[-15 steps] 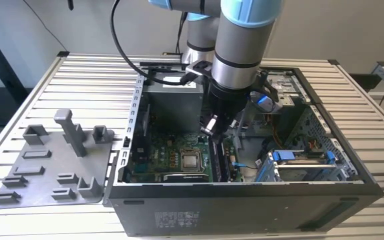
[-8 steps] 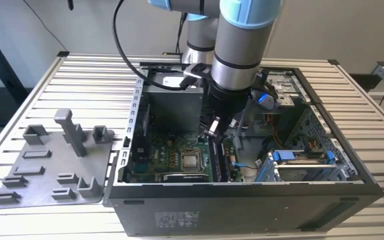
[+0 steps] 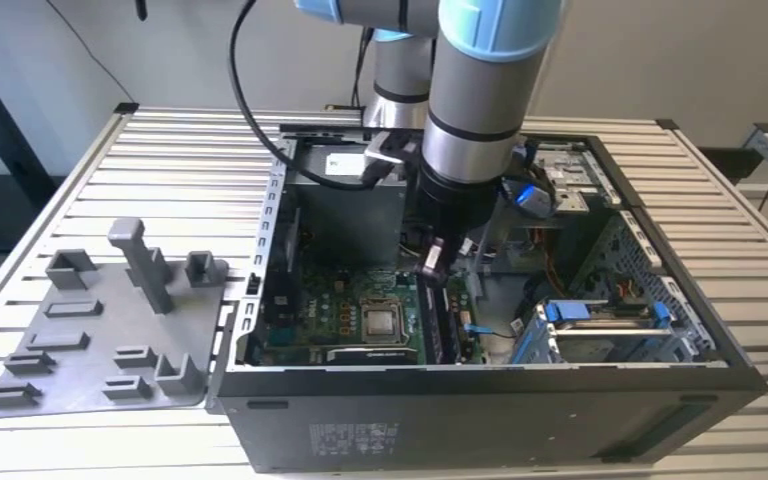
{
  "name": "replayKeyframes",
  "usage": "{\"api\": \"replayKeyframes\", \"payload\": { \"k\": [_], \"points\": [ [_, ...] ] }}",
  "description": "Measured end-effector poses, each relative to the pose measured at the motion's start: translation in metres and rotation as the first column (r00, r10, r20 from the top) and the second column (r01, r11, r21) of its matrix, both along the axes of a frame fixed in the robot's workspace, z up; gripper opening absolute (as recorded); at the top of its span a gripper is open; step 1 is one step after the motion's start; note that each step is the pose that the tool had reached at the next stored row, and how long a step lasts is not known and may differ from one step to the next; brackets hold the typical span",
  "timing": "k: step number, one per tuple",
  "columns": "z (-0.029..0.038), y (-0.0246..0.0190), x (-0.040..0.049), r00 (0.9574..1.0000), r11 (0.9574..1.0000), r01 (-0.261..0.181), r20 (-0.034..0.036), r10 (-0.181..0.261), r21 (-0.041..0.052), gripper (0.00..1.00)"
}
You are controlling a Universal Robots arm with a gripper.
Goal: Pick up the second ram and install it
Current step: 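Press down the second ram until it locks into place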
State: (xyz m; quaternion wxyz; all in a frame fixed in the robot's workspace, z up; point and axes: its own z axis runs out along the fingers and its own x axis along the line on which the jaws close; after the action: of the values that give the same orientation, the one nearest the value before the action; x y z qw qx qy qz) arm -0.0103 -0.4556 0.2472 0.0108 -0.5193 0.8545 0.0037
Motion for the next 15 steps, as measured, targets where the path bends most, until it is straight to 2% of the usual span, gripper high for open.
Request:
{"api": "replayKeyframes", "payload": {
  "k": [6,11,15],
  "points": [
    [-0.0004,-0.0033,-0.0001,0.9983,0.9983,-0.058,0.0051,0.058,0.0,0.11],
    [-0.0004,-0.0096,-0.0007,0.9962,0.9962,-0.087,0.0069,0.087,-0.0003,0.11],
    [-0.0008,-0.0122,-0.0009,0.9923,0.9923,-0.124,0.009,0.124,-0.0004,0.11]
  ]
}}
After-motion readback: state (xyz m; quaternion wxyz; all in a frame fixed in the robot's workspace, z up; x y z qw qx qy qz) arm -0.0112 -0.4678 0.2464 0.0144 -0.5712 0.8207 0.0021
